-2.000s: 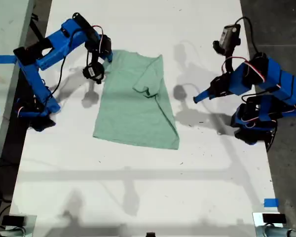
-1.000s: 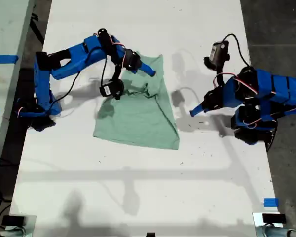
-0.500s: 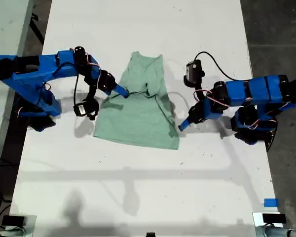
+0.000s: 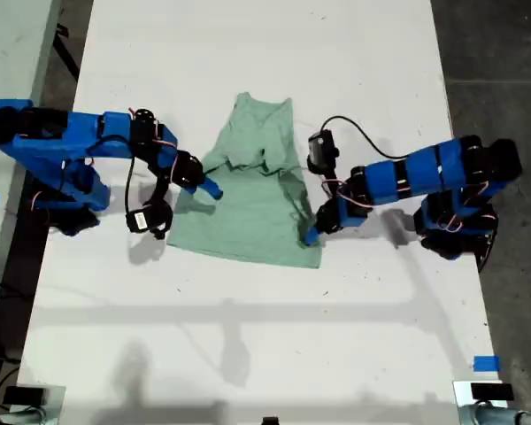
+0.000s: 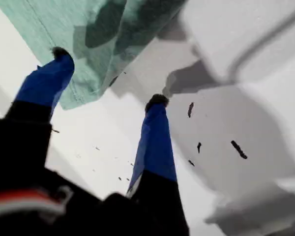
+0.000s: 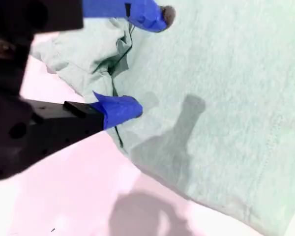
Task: Fold tshirt
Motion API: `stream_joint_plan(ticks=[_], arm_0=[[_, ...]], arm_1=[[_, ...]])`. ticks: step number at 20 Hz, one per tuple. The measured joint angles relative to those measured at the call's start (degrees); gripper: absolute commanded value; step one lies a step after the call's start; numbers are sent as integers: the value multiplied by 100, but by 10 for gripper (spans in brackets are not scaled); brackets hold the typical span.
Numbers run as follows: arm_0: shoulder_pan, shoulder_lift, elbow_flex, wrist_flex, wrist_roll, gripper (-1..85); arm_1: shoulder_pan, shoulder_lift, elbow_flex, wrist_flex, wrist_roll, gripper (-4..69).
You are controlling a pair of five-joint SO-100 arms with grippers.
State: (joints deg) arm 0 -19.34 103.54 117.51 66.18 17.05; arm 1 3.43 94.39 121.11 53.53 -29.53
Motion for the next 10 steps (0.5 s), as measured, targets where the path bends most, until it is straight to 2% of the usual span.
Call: stream_joint_plan(ticks=[3,4,5,6,7,10], arm_0=[[62,35,97,0,-26,239],[62,70,105,0,-44,237],[79,123,132,0,-44,237],[97,167,149,0,-62,236],[105,193,158,0,-62,236],[105,202,211,0,-62,231]], arm_1=[[9,-501,-114,-255,-26,235],[26,-554,-264,-290,-114,177],[62,-563,-352,-334,-114,81],[97,-571,-387,-369,-149,28],[114,-580,-396,-387,-185,4],[123,-677,-431,-413,-220,-2]])
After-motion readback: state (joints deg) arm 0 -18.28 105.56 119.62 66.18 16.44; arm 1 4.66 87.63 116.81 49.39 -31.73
